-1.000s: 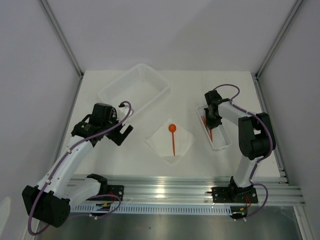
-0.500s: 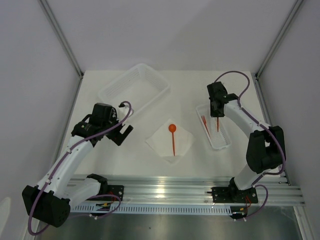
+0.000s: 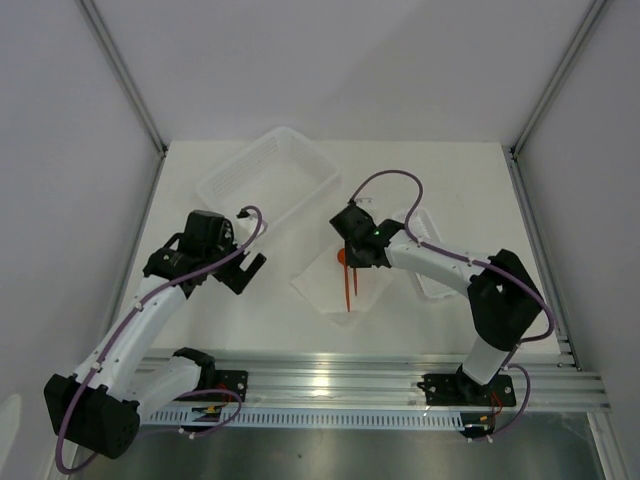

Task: Place the utensils on the paper napkin and roll it up

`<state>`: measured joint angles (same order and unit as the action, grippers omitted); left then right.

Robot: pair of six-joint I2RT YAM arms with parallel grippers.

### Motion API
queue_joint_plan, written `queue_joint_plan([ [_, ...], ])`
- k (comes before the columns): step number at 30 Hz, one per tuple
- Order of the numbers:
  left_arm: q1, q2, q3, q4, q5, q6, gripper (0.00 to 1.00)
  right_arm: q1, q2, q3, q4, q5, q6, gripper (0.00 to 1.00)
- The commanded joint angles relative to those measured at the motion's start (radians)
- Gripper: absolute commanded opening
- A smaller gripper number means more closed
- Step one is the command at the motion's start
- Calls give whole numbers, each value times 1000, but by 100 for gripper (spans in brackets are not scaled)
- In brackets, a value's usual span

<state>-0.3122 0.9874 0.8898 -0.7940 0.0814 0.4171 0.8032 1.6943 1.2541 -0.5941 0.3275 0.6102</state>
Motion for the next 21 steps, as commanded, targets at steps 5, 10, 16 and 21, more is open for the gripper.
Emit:
queue_joint_plan([
  [5,-5,-32,-29,32,12,-17,100,17,56,-44,36,1,108,0],
  [10,-5,-32,-28,29,23,-17,99,-1,114,-13,42,-1,74,0],
  [16,-5,-36,-32,29,23,-17,99,-35,145,-22,65,-53,51,0],
  [21,-5,-36,-35,30,23,-17,100,-29,174,-9,71,-71,34,0],
])
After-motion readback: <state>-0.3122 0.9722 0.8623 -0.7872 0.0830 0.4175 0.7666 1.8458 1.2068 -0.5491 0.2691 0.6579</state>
